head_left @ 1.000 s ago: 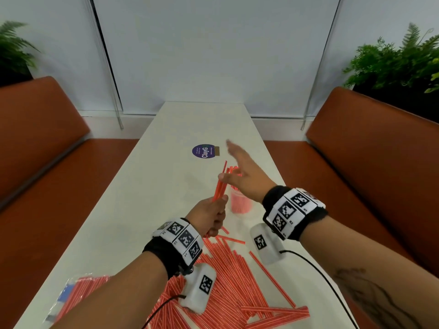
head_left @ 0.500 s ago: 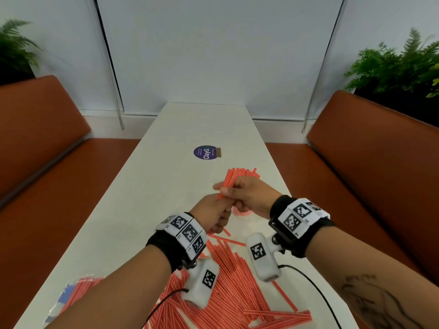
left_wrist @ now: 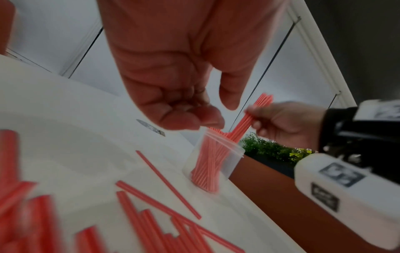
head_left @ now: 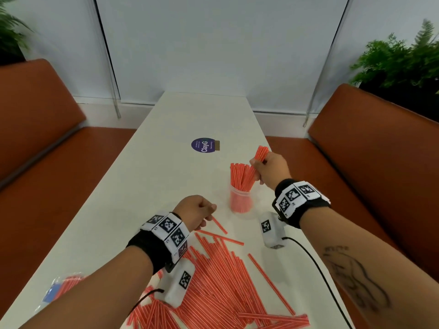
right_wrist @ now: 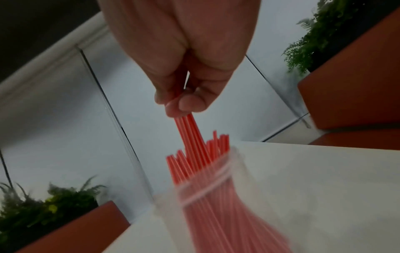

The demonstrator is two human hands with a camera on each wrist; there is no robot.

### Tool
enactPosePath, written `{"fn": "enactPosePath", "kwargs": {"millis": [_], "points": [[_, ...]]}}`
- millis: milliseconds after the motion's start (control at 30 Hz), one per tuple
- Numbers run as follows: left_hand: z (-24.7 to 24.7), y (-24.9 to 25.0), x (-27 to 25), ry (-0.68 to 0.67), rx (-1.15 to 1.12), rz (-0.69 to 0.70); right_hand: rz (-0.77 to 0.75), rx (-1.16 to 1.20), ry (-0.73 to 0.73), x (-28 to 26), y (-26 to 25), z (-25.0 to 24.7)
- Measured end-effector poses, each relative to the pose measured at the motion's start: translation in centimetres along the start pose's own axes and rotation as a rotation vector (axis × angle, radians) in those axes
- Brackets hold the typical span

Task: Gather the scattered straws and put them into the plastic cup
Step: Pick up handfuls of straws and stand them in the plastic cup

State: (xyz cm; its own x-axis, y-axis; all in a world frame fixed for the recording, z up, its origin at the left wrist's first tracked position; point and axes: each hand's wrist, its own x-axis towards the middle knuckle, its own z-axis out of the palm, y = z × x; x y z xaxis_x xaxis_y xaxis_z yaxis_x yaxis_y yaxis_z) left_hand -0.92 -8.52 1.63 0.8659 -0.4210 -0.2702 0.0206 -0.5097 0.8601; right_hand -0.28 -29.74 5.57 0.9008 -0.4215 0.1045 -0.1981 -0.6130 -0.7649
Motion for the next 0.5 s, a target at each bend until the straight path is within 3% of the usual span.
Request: {"fn": "enactPosePath", "kwargs": {"millis": [167,233,367,433,500], "points": [[-1.1,-0.7,-0.4,0.027,0.007,-0.024,0.152,-0.32,-0.173,0.4,0.6,2.0],[-1.5,-0.6,-0.6,0.032,0.041,-0.026,0.164,-0.335,-0.115,0.2,0.1,1.9],[-2.7,-0.2,-1.6,-0.003,0.152,-0.065,0.07,-0.096,0.102,-2.6,-1.7,-0.4],[-3.4,-0.2,-2.6,0.006,0.194,-0.101,0.021,-0.171,-0.031,-5.1,-2.3,-1.5],[-4.1,-0.1,-4.3,0.028,0.232,-0.11,0.041,-0.327,-0.33,-8.3,-2.4,-2.1]]}}
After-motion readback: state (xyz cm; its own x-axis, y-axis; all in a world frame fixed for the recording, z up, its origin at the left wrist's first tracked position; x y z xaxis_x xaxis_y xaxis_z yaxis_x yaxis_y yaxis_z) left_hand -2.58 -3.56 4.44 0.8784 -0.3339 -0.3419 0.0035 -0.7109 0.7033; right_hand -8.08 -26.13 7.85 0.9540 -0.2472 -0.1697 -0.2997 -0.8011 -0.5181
